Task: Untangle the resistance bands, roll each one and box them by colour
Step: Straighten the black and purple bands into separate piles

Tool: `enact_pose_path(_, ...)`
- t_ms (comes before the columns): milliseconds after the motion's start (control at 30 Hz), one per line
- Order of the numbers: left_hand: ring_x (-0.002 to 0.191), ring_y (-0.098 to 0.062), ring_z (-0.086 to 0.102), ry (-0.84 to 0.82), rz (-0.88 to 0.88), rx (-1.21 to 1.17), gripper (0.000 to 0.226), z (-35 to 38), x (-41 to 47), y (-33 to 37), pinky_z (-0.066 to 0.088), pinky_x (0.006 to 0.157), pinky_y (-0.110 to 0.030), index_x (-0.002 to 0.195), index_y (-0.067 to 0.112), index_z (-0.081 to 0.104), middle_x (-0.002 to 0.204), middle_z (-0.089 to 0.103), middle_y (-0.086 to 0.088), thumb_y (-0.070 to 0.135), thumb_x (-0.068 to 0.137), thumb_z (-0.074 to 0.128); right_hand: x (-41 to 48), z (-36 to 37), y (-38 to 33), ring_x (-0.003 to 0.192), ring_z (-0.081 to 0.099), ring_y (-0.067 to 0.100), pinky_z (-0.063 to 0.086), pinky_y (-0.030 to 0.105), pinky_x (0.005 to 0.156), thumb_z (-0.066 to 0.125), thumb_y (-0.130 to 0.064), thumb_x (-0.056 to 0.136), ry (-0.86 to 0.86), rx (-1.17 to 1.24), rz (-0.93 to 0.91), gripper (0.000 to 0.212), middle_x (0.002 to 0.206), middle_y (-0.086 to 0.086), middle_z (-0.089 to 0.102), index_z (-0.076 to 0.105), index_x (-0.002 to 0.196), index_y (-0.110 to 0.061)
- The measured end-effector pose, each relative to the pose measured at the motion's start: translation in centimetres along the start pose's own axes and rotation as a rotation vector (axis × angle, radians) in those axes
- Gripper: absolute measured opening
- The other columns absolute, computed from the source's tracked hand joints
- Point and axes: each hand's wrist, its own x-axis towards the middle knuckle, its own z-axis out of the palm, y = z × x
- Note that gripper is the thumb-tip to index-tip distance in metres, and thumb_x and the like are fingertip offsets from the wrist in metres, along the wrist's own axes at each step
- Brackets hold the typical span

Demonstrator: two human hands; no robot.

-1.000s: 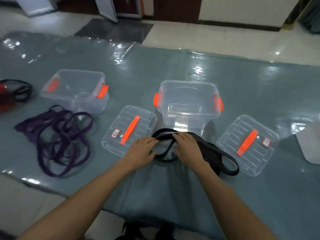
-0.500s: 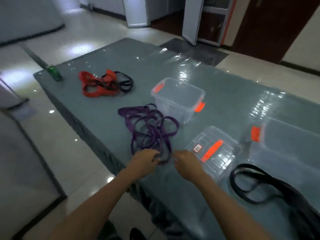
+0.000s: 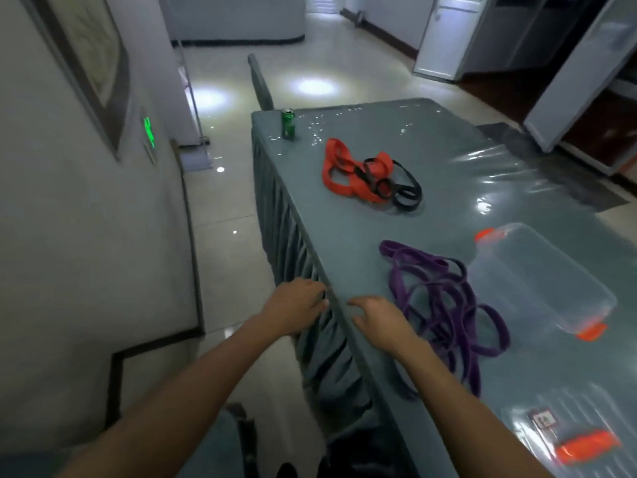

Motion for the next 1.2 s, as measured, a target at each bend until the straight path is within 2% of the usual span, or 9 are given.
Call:
enact_pose_path(167, 0.111, -0.029, 0.060, -0.057, -0.057, 0.133, 0.031, -2.6, 2.9, -4.6, 0.050, 0.092, -0.044, 0.123, 0.017, 0.064, 0.120, 0.066, -0.006, 0.035, 0.103, 0.050, 6.2, -0.5, -1.1, 0.120, 0.060, 0.032, 0.049, 0.042, 0.099, 0.054, -0.026, 0.099, -0.012, 0.051, -0.032, 0.036, 0.130, 0.012, 0.066, 0.061, 0.132, -0.016)
enact_pose_path(267, 0.109, -0.027, 0.060, -0.082, -0.049, 0.184, 0.030, -3.6, 6.6, -6.9, 0.050, 0.091, -0.044, 0.121, 0.018, 0.065, 0.118, 0.067, -0.005, 0.036, 0.103, 0.049, 10.1, -0.9, -0.3, 0.124, 0.058, 0.030, 0.047, 0.040, 0.103, 0.056, -0.027, 0.099, -0.008, 0.055, -0.025, 0.039, 0.136, 0.011, 0.063, 0.059, 0.137, -0.016)
enact_pose_path(400, 0.103, -0.025, 0.063, -0.100, 0.018, 0.178, 0.030, -4.3, 13.7, -8.2, 0.053, 0.085, -0.041, 0.126, 0.022, 0.065, 0.114, 0.069, -0.003, 0.030, 0.101, 0.050, 15.3, -2.0, 3.1, 0.131, 0.053, 0.027, 0.043, 0.039, 0.109, 0.056, -0.029, 0.100, 0.014, 0.104, 0.044, 0.043, 0.143, 0.008, 0.058, 0.056, 0.141, -0.017)
enact_pose_path(567, 0.127, -0.024, 0.055, -0.201, 0.016, 0.190, 0.042, -4.3, 22.6, -8.1, 0.044, 0.106, -0.039, 0.141, 0.022, 0.055, 0.140, 0.059, -0.003, 0.039, 0.103, 0.048, 20.9, -5.5, 8.7, 0.132, 0.053, 0.025, 0.042, 0.038, 0.110, 0.059, -0.026, 0.098, 0.068, 0.196, 0.167, 0.044, 0.144, 0.006, 0.057, 0.056, 0.140, -0.016)
enact_pose_path(767, 0.133, -0.024, 0.050, -0.277, 0.088, 0.215, 0.044, -4.1, 29.6, -9.0, 0.040, 0.111, -0.039, 0.145, 0.022, 0.051, 0.146, 0.054, -0.003, 0.038, 0.105, 0.047, 25.1, -8.2, 13.1, 0.132, 0.052, 0.027, 0.042, 0.038, 0.111, 0.059, -0.029, 0.098, 0.106, 0.309, 0.316, 0.045, 0.143, 0.007, 0.058, 0.055, 0.141, -0.017)
enact_pose_path(1000, 0.136, -0.022, 0.047, -0.240, 0.228, 0.171, 0.044, -4.8, 40.2, -10.1, 0.038, 0.111, -0.035, 0.144, 0.019, 0.053, 0.148, 0.054, -0.003, 0.031, 0.102, 0.052, 31.8, -10.4, 15.2, 0.135, 0.049, 0.026, 0.040, 0.037, 0.112, 0.062, -0.028, 0.096, 0.154, 0.344, 0.380, 0.054, 0.148, 0.007, 0.053, 0.048, 0.147, -0.016)
enact_pose_path(1067, 0.135, -0.023, 0.048, -0.246, 0.267, 0.156, 0.043, -4.9, 43.2, -10.7, 0.039, 0.110, -0.034, 0.143, 0.018, 0.055, 0.146, 0.055, -0.003, 0.028, 0.101, 0.054, 34.6, -11.3, 15.4, 0.130, 0.054, 0.026, 0.044, 0.038, 0.107, 0.065, -0.025, 0.093, 0.192, 0.350, 0.382, 0.048, 0.140, 0.007, 0.059, 0.055, 0.139, -0.015)
enact_pose_path(1133, 0.131, -0.024, 0.052, -0.234, 0.314, 0.125, 0.040, -5.1, 46.1, -11.7, 0.041, 0.106, -0.034, 0.139, 0.017, 0.059, 0.141, 0.059, -0.003, 0.024, 0.100, 0.056, 37.9, -11.9, 15.6, 0.111, 0.063, 0.028, 0.051, 0.039, 0.090, 0.068, -0.025, 0.090, 0.205, 0.332, 0.421, 0.031, 0.118, 0.007, 0.068, 0.063, 0.118, -0.015)
enact_pose_path(1200, 0.126, -0.024, 0.055, -0.221, 0.350, 0.081, 0.037, -5.6, 48.8, -13.0, 0.044, 0.102, -0.034, 0.135, 0.017, 0.062, 0.134, 0.063, -0.003, 0.021, 0.098, 0.057, 41.1, -12.3, 15.4, 0.102, 0.065, 0.030, 0.052, 0.039, 0.080, 0.068, -0.031, 0.088, 0.200, 0.282, 0.487, 0.027, 0.107, 0.007, 0.069, 0.061, 0.110, -0.016)
